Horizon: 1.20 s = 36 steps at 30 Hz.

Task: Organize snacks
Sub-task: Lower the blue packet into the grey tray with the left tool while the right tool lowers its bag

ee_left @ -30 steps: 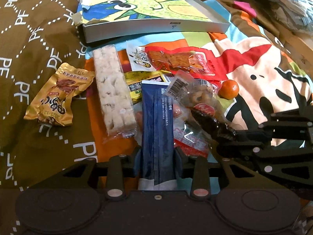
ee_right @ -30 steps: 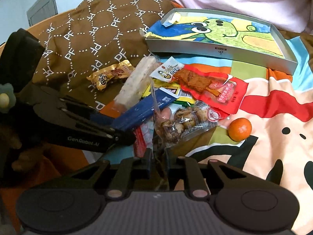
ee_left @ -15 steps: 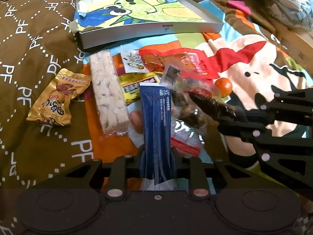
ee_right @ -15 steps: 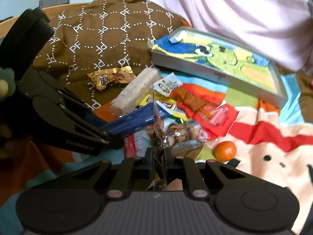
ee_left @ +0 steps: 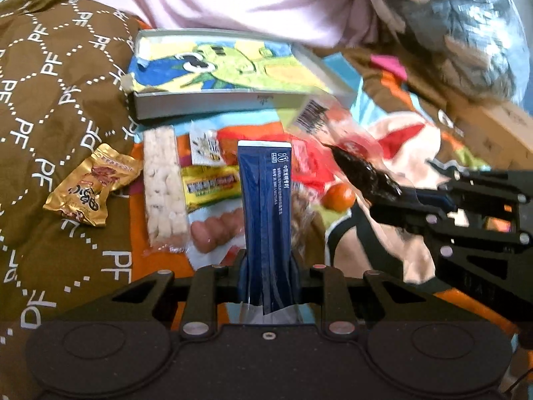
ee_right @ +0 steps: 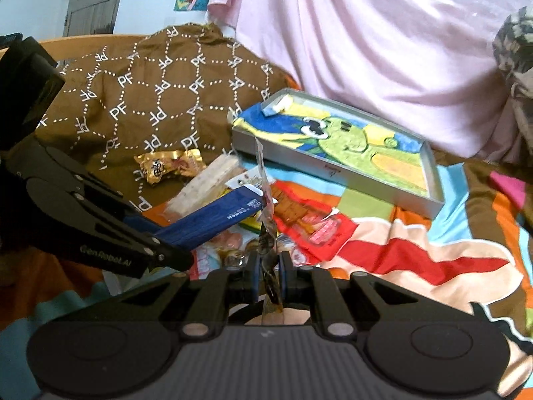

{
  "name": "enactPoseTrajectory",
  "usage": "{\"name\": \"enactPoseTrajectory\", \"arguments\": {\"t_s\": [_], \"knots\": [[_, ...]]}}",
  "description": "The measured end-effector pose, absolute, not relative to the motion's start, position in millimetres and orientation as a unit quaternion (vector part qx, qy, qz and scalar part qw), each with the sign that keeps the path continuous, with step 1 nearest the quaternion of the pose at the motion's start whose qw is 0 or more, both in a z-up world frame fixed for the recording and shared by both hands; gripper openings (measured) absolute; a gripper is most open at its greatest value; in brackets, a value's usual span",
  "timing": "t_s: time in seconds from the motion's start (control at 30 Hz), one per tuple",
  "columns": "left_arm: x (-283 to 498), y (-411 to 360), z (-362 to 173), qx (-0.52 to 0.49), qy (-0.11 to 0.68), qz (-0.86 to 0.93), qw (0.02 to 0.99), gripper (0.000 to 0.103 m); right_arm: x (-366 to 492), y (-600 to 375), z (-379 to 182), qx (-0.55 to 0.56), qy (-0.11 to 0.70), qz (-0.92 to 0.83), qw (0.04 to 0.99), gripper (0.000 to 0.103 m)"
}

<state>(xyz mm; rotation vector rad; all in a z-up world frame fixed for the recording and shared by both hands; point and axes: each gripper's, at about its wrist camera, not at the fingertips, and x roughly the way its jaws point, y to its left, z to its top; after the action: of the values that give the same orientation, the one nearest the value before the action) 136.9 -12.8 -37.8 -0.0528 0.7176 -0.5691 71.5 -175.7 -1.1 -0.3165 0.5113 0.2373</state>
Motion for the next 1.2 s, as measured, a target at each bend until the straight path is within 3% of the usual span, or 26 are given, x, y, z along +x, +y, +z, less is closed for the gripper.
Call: {"name": "enactPoseTrajectory", "arguments": {"t_s": [0.27,0.57,0.87,1.2], "knots": [[167.0,-23.5,7.6,-0.043,0.293,-0.215,0.931,0.027,96.2,-199.8,24.4,-0.145,0.219,0.119,0.957,0.013],[264.3,-32.9,49.4,-0.013,0.246,-0.165,0.955,0.027,207.9,-221.6,63.8,-0.096,0.21,0.132,0.964,0.013],[359.9,-35.9,43.9,-0.036,0.276,-0.137,0.951,0.027,311.7,-225.1,71.1,-0.088,0.229,0.14,0.959,0.013],[402.8,-44.8,16.0,-0.038,0.31,-0.112,0.943,0.027,361.6,-240.5,36.9,-0.04,0.256,0.114,0.959,0.013]]}}
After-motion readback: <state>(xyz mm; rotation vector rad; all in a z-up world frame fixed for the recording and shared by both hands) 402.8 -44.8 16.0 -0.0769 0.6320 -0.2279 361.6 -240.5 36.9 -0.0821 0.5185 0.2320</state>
